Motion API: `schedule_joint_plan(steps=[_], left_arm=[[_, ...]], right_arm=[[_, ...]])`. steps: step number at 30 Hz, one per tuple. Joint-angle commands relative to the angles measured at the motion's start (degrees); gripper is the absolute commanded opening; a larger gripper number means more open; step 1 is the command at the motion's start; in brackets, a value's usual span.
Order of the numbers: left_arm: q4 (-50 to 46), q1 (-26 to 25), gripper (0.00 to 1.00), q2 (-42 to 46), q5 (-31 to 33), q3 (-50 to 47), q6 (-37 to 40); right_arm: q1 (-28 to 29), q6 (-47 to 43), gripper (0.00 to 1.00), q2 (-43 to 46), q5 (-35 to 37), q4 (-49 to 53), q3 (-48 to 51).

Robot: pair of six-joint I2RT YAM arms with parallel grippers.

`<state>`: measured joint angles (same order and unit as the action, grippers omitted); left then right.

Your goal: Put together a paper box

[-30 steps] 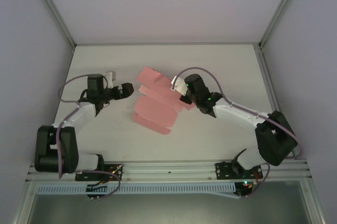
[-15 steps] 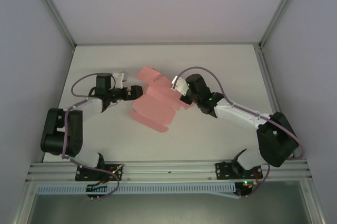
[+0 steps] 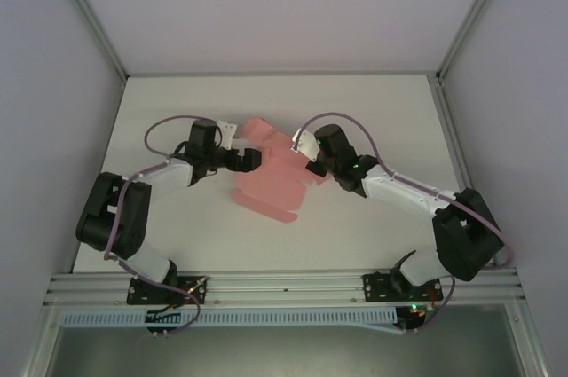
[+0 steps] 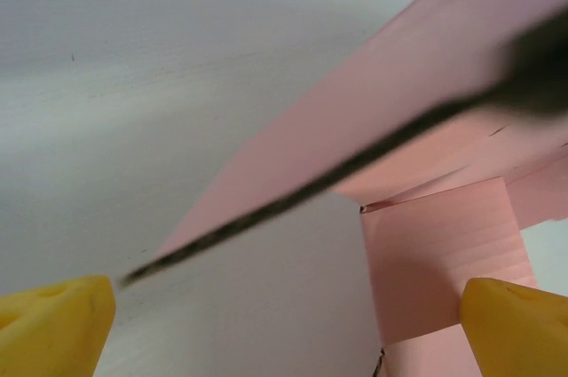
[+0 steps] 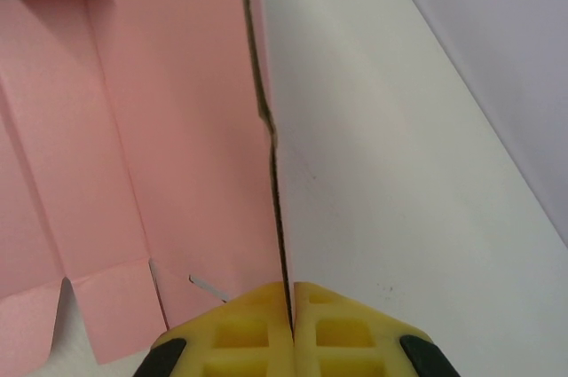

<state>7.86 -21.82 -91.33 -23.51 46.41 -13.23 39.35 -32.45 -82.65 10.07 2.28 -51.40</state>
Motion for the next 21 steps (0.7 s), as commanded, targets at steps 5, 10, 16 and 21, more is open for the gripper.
schedule_joint_plan(steps=[5, 10, 16, 21], left_arm=[[-3.64, 1.07, 1.0, 7.59, 5.33, -1.63, 3.32], [-4.62, 6.57, 1.0, 14.78, 3.01, -3.52, 4.29], [-4.34, 12.15, 1.0, 18.02, 1.77, -1.28, 3.32], [-3.01, 15.93, 1.0, 14.34, 1.34, 2.05, 0.56]], right_arm=[[0.21, -0.06, 0.04, 0.47, -0.13, -1.87, 0.42], [0.27, -1.69, 0.05, 0.23, -1.26, -0.09, 0.16], [0.39, -3.62, 0.05, 0.28, -0.8, -1.33, 0.44], [3.15, -11.6, 0.05, -0.43, 8.74, -7.26, 1.71]])
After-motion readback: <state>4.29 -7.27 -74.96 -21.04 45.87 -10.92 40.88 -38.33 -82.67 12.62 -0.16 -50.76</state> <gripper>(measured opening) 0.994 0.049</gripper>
